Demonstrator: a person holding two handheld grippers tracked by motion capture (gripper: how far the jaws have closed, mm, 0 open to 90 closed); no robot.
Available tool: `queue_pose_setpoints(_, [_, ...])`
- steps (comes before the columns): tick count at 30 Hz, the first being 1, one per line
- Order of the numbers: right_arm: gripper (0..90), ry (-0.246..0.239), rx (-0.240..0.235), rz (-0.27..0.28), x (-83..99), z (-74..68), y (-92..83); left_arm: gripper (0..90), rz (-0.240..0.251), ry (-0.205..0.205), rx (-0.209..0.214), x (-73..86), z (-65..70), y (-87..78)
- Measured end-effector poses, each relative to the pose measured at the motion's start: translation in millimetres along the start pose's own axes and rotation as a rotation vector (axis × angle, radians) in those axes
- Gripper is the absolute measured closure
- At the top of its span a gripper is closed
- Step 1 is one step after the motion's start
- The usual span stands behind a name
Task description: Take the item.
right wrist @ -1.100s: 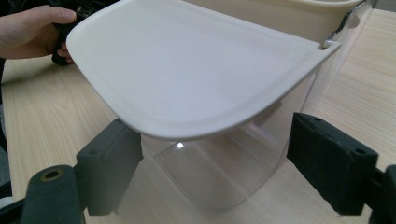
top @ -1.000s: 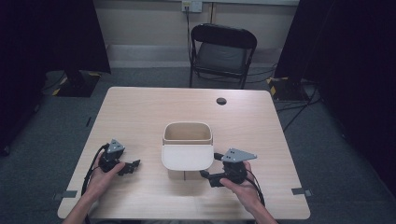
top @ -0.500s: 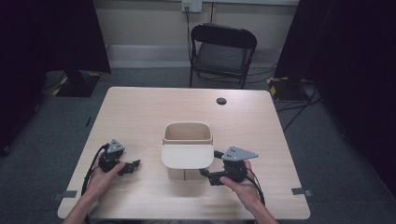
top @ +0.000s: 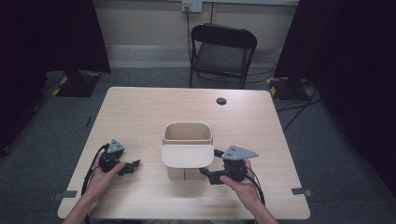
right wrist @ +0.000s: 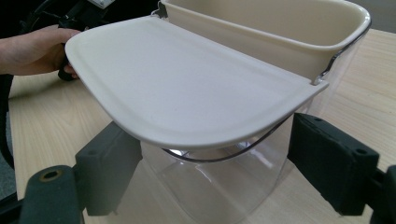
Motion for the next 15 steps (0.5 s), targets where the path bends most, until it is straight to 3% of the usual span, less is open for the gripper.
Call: queue_pose_setpoints(15, [16.7, 0.002, -0.003, 0.016, -3.1, -0.4, -3.6, 11.7, 0.0, 0.001, 0.0, 0.0, 0.0, 0.0])
Point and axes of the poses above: each handheld gripper's, and its own axes: y roughly forward along the jaws, x roughly out of its underside, z roughly to its right, the point moved 3 cm from there along y, roughly forward along the jaws, and after that the axes turned 10 degrees about y, right-handed, at the moved point
